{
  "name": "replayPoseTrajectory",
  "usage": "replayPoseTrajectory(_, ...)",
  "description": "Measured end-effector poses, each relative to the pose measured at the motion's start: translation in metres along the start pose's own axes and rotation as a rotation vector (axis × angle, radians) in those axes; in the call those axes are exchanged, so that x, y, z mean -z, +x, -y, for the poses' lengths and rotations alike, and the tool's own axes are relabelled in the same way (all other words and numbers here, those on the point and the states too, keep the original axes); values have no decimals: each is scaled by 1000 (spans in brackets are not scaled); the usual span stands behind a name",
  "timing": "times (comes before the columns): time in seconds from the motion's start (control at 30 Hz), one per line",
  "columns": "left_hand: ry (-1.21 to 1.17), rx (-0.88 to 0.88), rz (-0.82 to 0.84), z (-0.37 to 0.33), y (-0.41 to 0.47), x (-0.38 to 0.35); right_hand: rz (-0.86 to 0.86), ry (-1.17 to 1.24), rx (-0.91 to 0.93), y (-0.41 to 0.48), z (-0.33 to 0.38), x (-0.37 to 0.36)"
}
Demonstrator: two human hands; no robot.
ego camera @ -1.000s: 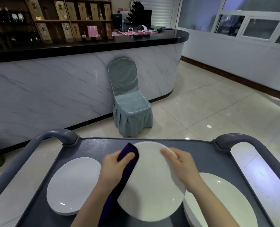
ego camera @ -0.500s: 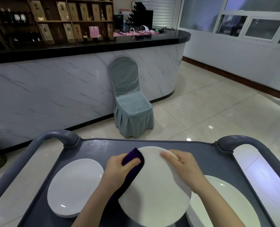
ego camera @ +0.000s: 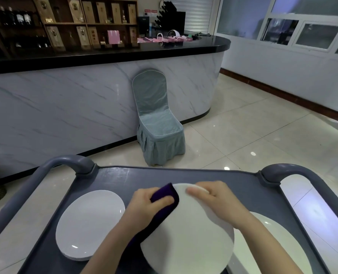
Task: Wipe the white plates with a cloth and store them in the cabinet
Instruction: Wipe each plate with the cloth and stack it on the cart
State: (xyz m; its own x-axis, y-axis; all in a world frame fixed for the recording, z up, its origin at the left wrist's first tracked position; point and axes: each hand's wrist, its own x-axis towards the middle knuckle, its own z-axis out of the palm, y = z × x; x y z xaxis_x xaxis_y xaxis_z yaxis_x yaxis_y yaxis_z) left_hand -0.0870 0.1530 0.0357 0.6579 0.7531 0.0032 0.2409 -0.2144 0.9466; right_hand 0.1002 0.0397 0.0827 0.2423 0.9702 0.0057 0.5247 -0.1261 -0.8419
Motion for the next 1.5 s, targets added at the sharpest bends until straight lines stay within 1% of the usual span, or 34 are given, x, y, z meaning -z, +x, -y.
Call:
replayPoseTrajectory(0.07, -171, 111, -273, 5, -7, -7, -243, 130, -65, -2, -1, 0)
replayPoseTrajectory(0.13, -356, 272, -555, 8, -12, -21, -542, 408, -185, -5, -2, -20)
replayPoseTrajectory(0.17, -445, 345, -663, 8, -13, -29, -652, 568, -268, -6, -3, -33)
replayPoseTrajectory(0.2, -508, 397, -733, 7, -13, -34, -720, 677, -345, -8, -3, -45)
replayPoseTrajectory(0.23, -537, 426, -763, 7, -13, -36, -735, 722, -396, -9, -4, -54)
replayPoseTrajectory(0.27, -540, 434, -756, 8, -12, -35, -705, 724, -406, -11, -6, -58)
replayPoseTrajectory(0.33, -513, 399, -703, 8, -10, -25, -582, 687, -345, -13, -8, -50)
replayPoseTrajectory(0.37, -482, 364, -667, 7, -9, -18, -517, 635, -296, -12, -10, -40)
replayPoseTrajectory(0.43, -368, 269, -562, 2, -7, -5, -381, 438, -181, -7, -13, -15)
replayPoseTrajectory(0.5, -237, 141, -404, -8, -3, 3, -219, 206, -110, -1, -9, 4)
replayPoseTrajectory(0.57, -79, 19, -202, -18, 2, 6, -58, 22, -42, 6, -3, 10)
replayPoseTrajectory(0.63, 69, -71, -34, -22, 6, 3, 63, -58, 37, 9, 2, 1)
replayPoseTrajectory(0.67, 116, -101, 9, -20, 7, 1, 80, -69, 69, 8, 2, -5)
replayPoseTrajectory(0.73, 116, -99, 16, -13, 6, -3, 62, -38, 97, 4, 0, -14)
replayPoseTrajectory(0.8, 47, -50, -46, -5, 0, -8, 17, -3, 81, 1, -6, -14)
replayPoseTrajectory(0.83, 0, -16, -112, 0, -3, -10, -39, 34, 48, -2, -10, -13)
replayPoseTrajectory(0.87, -64, 28, -194, 6, -8, -12, -130, 98, -5, -4, -14, -13)
replayPoseTrajectory(0.93, -220, 143, -337, 14, -16, -14, -350, 280, -151, -9, -21, -14)
replayPoseTrajectory(0.97, -260, 195, -373, 16, -18, -14, -425, 370, -216, -12, -23, -15)
replayPoseTrajectory(1.0, -251, 222, -379, 17, -18, -12, -456, 429, -252, -14, -24, -16)
replayPoseTrajectory(1.07, -146, 196, -322, 16, -14, -6, -395, 407, -218, -18, -24, -18)
replayPoseTrajectory(1.13, -15, 119, -190, 7, -7, 0, -244, 269, -121, -15, -20, -21)
replayPoseTrajectory(1.2, 128, 34, -13, -1, 0, 1, -74, 103, -40, -11, -16, -27)
replayPoseTrajectory(1.23, 184, -1, 45, -3, 1, 1, -19, 59, -16, -9, -14, -29)
replayPoseTrajectory(1.27, 204, -19, 59, -3, 1, -1, -5, 51, -2, -8, -13, -29)
replayPoseTrajectory(1.3, 177, -12, 23, -2, -1, -1, -37, 80, 3, -8, -12, -27)
replayPoseTrajectory(1.33, 113, 17, -58, 1, -3, -2, -114, 147, -9, -10, -13, -24)
replayPoseTrajectory(1.4, -61, 110, -267, 10, -9, -2, -324, 345, -116, -13, -17, -23)
replayPoseTrajectory(1.43, -150, 162, -341, 13, -12, -3, -400, 431, -185, -14, -19, -25)
replayPoseTrajectory(1.47, -206, 202, -381, 14, -14, -4, -435, 471, -235, -14, -20, -26)
replayPoseTrajectory(1.5, -216, 225, -396, 15, -13, -3, -429, 450, -254, -13, -21, -27)
